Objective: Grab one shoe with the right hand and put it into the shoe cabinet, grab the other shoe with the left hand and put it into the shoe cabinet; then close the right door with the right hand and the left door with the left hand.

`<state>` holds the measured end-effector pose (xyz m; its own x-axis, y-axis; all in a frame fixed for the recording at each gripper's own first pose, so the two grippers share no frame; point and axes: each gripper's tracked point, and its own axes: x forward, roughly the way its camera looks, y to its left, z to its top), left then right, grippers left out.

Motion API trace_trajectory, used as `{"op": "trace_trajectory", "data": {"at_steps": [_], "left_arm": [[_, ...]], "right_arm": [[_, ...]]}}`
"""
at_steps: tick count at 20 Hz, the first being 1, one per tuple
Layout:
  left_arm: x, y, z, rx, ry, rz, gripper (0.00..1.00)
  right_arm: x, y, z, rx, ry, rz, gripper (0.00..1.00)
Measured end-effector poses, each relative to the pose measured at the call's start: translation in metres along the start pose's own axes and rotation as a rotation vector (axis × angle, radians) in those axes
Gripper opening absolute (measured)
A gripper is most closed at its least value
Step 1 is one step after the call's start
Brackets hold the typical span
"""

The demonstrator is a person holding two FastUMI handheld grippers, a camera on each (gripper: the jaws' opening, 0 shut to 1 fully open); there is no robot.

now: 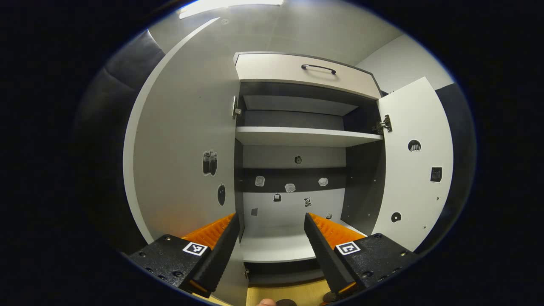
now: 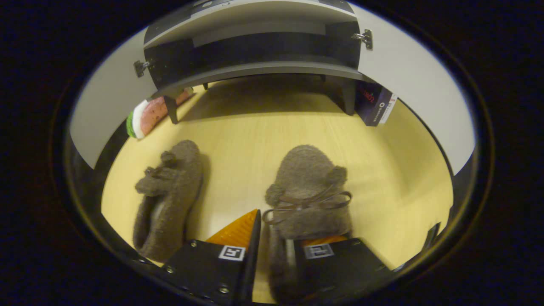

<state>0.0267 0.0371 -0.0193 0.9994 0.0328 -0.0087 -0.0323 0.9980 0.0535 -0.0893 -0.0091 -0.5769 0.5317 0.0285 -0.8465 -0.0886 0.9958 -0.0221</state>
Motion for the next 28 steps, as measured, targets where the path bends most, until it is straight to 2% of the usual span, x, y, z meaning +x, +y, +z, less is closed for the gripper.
{"op": "trace_trajectory", "data": {"at_steps": [2,5,6,13,17,22,23,26,27,28], "left_arm": [[0.001,0.000,0.000,0.003,-0.001,-0.003,0.94],[0.003,-0.002,-0.002,0.012,-0.004,-0.009,0.94],[0.004,-0.002,-0.002,0.012,-0.007,-0.011,0.94],[0.006,-0.003,-0.016,0.036,0.021,-0.027,0.94],[0.008,-0.005,-0.012,0.021,0.011,-0.041,0.94],[0.011,-0.005,-0.007,0.036,0.006,-0.045,0.94],[0.012,-0.005,-0.006,0.035,0.003,-0.044,0.94],[0.015,-0.005,0.000,0.023,-0.013,-0.044,0.94],[0.015,-0.006,0.001,0.019,-0.018,-0.053,0.94],[0.016,-0.007,0.002,0.020,-0.018,-0.058,0.94]], "right_arm": [[0.017,-0.001,-0.009,-0.013,0.039,-0.035,0.10],[0.021,0.000,-0.006,-0.044,0.039,-0.042,0.10],[0.018,0.001,-0.006,-0.042,0.043,-0.035,0.01],[-0.003,-0.019,0.029,0.020,-0.024,-0.035,0.00],[-0.033,-0.021,0.084,0.072,-0.135,-0.003,0.01],[-0.103,-0.012,0.180,0.079,-0.328,0.038,0.03],[-0.116,-0.010,0.201,0.084,-0.369,0.046,0.01],[-0.146,-0.004,0.260,0.043,-0.454,0.055,0.01],[-0.154,-0.002,0.278,0.023,-0.475,0.061,0.04],[-0.162,0.001,0.299,0.012,-0.503,0.067,0.00]]}}
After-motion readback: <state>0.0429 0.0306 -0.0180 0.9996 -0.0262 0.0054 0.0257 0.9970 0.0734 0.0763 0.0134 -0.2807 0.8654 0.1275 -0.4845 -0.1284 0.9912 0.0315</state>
